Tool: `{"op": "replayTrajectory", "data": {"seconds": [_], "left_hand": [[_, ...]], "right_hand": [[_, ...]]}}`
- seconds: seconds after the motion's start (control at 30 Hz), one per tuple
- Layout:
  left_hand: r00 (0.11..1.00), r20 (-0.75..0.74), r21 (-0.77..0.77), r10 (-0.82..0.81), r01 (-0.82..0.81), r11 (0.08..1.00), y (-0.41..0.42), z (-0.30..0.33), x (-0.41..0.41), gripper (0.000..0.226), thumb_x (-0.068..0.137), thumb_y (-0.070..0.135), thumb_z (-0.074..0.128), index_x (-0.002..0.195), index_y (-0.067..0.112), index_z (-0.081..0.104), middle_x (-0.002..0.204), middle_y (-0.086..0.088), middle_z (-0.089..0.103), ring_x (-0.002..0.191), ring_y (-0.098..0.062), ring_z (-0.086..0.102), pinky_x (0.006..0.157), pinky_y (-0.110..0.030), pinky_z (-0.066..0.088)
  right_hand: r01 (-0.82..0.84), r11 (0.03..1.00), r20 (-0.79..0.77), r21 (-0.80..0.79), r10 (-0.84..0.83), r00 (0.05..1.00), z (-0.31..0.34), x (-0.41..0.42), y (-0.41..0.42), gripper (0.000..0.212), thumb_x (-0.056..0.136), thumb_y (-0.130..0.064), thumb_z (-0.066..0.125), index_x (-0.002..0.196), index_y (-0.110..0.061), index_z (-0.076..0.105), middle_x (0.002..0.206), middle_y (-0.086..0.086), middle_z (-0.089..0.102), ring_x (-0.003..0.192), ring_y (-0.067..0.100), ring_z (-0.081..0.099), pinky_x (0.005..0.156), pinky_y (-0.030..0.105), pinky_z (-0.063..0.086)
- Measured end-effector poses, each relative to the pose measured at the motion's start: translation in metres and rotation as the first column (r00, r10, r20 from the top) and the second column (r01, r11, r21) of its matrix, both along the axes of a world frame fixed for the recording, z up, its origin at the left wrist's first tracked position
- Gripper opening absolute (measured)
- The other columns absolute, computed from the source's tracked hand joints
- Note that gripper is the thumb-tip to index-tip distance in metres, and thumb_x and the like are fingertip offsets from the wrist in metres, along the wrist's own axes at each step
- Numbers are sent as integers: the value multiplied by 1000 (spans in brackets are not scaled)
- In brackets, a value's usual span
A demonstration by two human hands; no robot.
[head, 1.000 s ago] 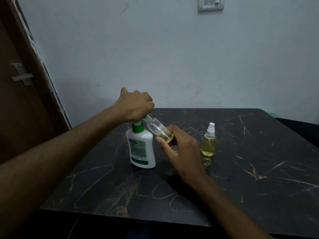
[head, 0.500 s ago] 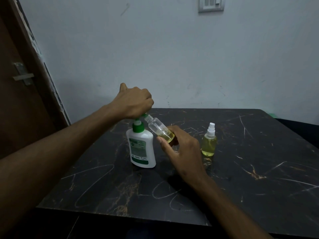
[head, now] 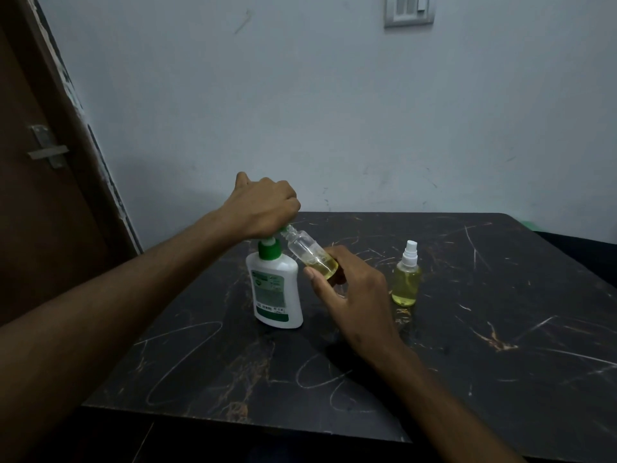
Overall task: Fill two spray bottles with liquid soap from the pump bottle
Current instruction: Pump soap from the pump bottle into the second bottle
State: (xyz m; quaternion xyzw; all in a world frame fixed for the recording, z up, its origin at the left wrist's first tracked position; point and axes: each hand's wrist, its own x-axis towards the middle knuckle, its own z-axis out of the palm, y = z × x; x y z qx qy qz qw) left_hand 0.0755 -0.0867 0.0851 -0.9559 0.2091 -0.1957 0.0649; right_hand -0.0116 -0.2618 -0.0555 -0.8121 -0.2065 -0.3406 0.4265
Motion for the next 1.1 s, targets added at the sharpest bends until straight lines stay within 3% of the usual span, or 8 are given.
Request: {"op": "replayTrajectory", "data": {"seconds": [0.23,0.4,0.57,0.73,0.87,1.1], "left_hand": [[999,41,-33,-14,15,999,2,7,-1,54,95,35,27,98,7,73,103,-7,70,89,-26,65,89,-47,28],[999,48,35,-17,15,999,0,-2,2,41,106,23,36,99,9,74,108,-6,70,93,-25,64,94,-49,30],[999,41,5,-15,15,1000,2,6,2,53,99,33,28,100,8,74,106,-7,70,91,-25,65,90,-48,29],[999,45,35,-19,18,999,1,-4,5,44,105,25,34,100,9,74,109,-6,70,95,-26,65,94,-50,30],[999,21,-39,-30,31,999,2,0,1,56,93,36,25,98,8,73,103,-7,71,89,-25,65,91,-49,29],[999,26,-34,-37,38,999,1,-5,1,56,90,37,23,94,13,73,105,-2,70,91,-23,64,90,-47,28]], "right_hand": [[3,1000,4,2,-3,1000,0,-1,0,25,99,-50,59,114,-29,62,94,-18,63,86,-1,60,72,26,53],[6,1000,3,-7,-6,1000,-1,0,0,24,100,-48,60,114,-29,61,95,-17,64,86,0,60,73,27,53],[-1,1000,-3,-5,1,1000,-1,-1,-1,23,100,-47,62,114,-29,62,95,-16,64,86,0,60,73,26,52],[-4,1000,7,-9,4,1000,-1,0,0,22,100,-45,62,114,-28,62,95,-16,64,85,0,60,72,25,52],[3,1000,6,-6,-2,1000,0,-3,-1,22,99,-45,62,113,-28,62,93,-18,62,85,-2,59,71,17,48],[-6,1000,7,-2,6,1000,1,-2,0,22,100,-45,62,113,-28,63,93,-17,63,85,0,59,71,20,49]]}}
